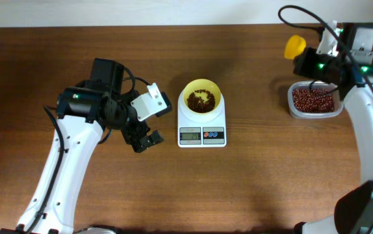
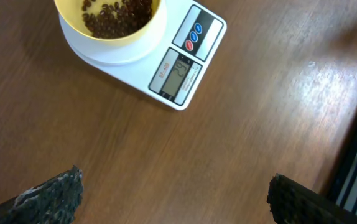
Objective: Scoop item into bowl and weigh 50g on scale
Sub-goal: 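Lower the scoop into the bean tub with the right gripper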
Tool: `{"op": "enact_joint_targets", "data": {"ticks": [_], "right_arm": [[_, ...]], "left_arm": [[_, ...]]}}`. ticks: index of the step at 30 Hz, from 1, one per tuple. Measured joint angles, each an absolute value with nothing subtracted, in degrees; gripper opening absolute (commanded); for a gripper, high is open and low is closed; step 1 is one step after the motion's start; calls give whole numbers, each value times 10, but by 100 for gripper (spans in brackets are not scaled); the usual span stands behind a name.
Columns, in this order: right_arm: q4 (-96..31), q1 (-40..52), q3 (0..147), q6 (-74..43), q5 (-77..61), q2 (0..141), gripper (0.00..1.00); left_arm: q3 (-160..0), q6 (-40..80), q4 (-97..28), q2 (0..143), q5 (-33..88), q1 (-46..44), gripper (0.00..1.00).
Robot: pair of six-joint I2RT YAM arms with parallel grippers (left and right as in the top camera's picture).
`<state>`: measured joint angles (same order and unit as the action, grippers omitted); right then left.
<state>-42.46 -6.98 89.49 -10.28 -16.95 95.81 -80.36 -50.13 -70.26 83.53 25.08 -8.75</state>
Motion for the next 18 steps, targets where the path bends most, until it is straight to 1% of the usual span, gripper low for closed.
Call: {"op": "enact_joint_targets", "data": {"ticks": [1,4,7,12,15,18], "right_arm": [[-454,-70,916,-101,-156,958,4],[-596,-70,973,-93,-77,955,4],[-693,-70,978,-90,-10,955,4],[-711,-70,976,-84,136,955,4],[-712,-70,976,-53,168,961,4],[-711,-70,975,-27,181,997,4]], "left_arm": [[-803,-501,-703,835,251,-88,99],[-803,-501,-703,835,251,-88,99],[-803,-501,-703,835,251,-88,99],[-803,-501,-703,835,251,-88,99],[-803,-501,-703,835,251,-88,99],[-803,-501,-703,835,251,-88,99]]}}
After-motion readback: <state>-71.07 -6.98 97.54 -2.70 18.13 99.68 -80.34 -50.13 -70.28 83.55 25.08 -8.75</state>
